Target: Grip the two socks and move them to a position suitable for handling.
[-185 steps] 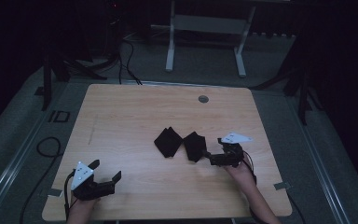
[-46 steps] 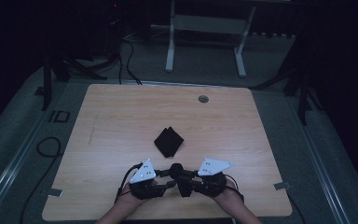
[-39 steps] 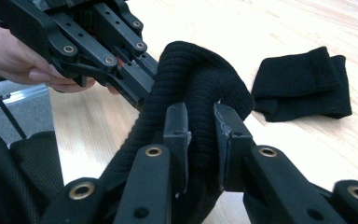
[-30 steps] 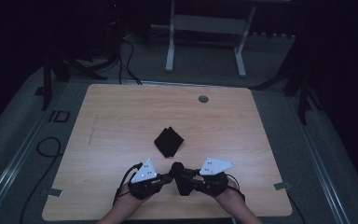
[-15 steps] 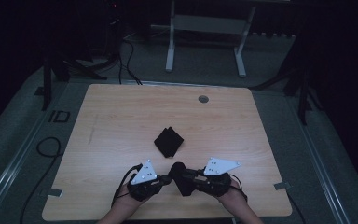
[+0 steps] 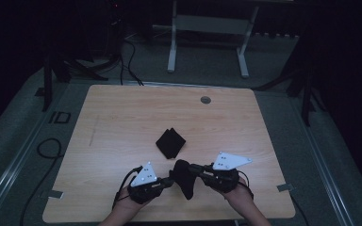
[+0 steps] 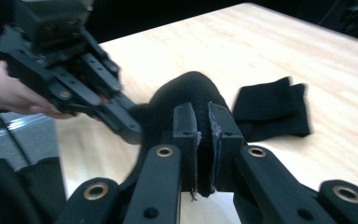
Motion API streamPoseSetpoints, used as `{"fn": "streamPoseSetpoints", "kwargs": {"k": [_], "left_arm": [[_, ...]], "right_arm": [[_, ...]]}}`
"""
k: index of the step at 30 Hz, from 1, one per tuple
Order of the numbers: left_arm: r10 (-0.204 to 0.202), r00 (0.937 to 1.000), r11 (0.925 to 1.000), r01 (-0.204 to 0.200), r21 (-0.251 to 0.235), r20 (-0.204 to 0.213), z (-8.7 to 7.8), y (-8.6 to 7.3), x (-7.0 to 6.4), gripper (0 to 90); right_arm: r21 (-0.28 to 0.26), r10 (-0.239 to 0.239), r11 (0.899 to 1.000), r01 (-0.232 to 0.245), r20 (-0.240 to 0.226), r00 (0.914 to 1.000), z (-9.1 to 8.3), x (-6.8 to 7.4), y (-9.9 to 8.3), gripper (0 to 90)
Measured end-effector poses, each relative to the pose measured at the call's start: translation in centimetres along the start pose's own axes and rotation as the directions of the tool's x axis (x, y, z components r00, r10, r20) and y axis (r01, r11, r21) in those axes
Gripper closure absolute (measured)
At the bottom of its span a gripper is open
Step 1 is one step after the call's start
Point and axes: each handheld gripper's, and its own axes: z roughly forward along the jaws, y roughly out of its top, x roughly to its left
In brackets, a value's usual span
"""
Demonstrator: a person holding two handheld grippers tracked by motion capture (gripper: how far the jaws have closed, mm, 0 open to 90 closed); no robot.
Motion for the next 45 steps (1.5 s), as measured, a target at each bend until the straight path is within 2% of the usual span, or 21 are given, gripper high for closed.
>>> {"fn": "streamPoseSetpoints", "kwargs": {"k": [3,6,9,11,13,15,17,20,22,24,25,28,30,32,35,38,40,42,44,45], "left_arm": [[0.002,1.0000,0.9999,-0.002,-0.015,0.002,-0.6,0.5,0.0,87.0],[0.011,0.9999,0.9999,-0.011,-0.009,-0.005,-1.0,0.7,0.0,87.0],[0.000,0.9999,1.0000,0.000,-0.007,-0.015,-1.3,0.7,0.2,87.0],[-0.016,0.9996,0.9999,0.015,-0.008,-0.023,-2.0,0.6,0.6,87.0],[-0.011,0.9994,0.9999,0.010,-0.010,-0.033,-2.3,0.6,0.6,87.1],[-0.005,0.9991,0.9999,0.005,-0.013,-0.041,-3.1,0.8,0.6,87.0],[-0.005,0.9991,0.9999,0.005,-0.013,-0.041,-3.1,0.8,0.6,87.0],[-0.006,0.9994,0.9999,0.006,0.013,-0.034,-3.9,0.9,1.1,86.9],[-0.017,0.9997,0.9992,0.018,0.036,-0.016,-3.8,0.7,1.4,86.9],[-0.017,0.9997,0.9987,0.018,0.048,-0.018,-3.8,0.6,1.5,86.9],[-0.030,0.9995,0.9958,0.030,0.086,-0.002,-3.4,0.1,1.9,86.8],[-0.075,0.9969,0.9880,0.072,0.137,0.021,-2.4,-0.9,2.4,86.8],[-0.099,0.9947,0.9789,0.091,0.183,0.030,-1.8,-1.5,2.7,86.7],[-0.110,0.9935,0.9731,0.101,0.207,0.032,-1.2,-2.2,2.9,86.7],[-0.130,0.9908,0.9645,0.117,0.237,0.039,-0.7,-3.0,3.3,86.5],[-0.114,0.9931,0.9634,0.104,0.247,0.028,-0.7,-3.2,3.3,86.0],[-0.114,0.9933,0.9659,0.107,0.236,0.017,-1.0,-3.1,3.4,83.6],[-0.105,0.9945,0.9679,0.103,0.229,-0.002,-1.5,-3.0,3.5,74.9],[-0.094,0.9953,0.9701,0.097,0.222,-0.021,-2.1,-2.9,3.5,64.2],[-0.088,0.9958,0.9702,0.092,0.224,-0.027,-2.4,-2.9,3.5,63.9]], "right_arm": [[-0.011,-0.003,1.000,0.003,0.019,0.9998,-0.8,-0.3,-0.1,83.1],[-0.024,0.001,1.000,0.000,0.041,0.9992,-1.4,-0.6,-0.2,83.1],[-0.043,0.013,0.999,-0.010,0.064,0.9979,-2.1,-1.0,-0.1,83.1],[-0.070,0.028,0.997,-0.020,0.105,0.9940,-3.6,-1.8,0.1,83.1],[-0.079,0.030,0.997,-0.020,0.123,0.9920,-4.2,-2.1,0.1,83.0],[-0.097,0.044,0.995,-0.029,0.166,0.9852,-5.7,-2.8,-0.1,83.0],[-0.099,0.052,0.994,-0.035,0.177,0.9828,-6.1,-3.0,-0.2,83.0],[-0.101,0.079,0.993,-0.059,0.203,0.9760,-7.2,-3.5,-1.1,82.8],[-0.091,0.099,0.993,-0.081,0.206,0.9736,-7.3,-3.6,-2.0,82.6],[-0.086,0.110,0.992,-0.094,0.206,0.9723,-7.2,-3.6,-2.5,82.5],[-0.053,0.133,0.991,-0.124,0.208,0.9692,-6.7,-3.6,-4.1,82.3],[0.023,0.139,0.989,-0.148,0.224,0.9647,-5.5,-3.5,-6.2,82.2],[0.065,0.158,0.982,-0.176,0.216,0.9636,-4.6,-3.5,-7.7,82.0],[0.111,0.155,0.977,-0.182,0.219,0.9633,-3.9,-3.6,-8.7,81.7],[0.145,0.160,0.970,-0.194,0.220,0.9624,-3.3,-3.7,-9.5,80.6],[0.167,0.164,0.965,-0.200,0.207,0.9643,-3.0,-3.7,-9.8,71.9],[0.185,0.166,0.962,-0.202,0.195,0.9667,-2.8,-3.7,-9.8,64.9],[0.188,0.154,0.964,-0.190,0.188,0.9700,-2.8,-3.5,-9.8,56.5],[0.191,0.145,0.965,-0.181,0.189,0.9713,-2.9,-3.4,-9.7,53.9],[0.188,0.150,0.964,-0.186,0.188,0.9705,-3.1,-3.5,-9.6,52.8]]}}
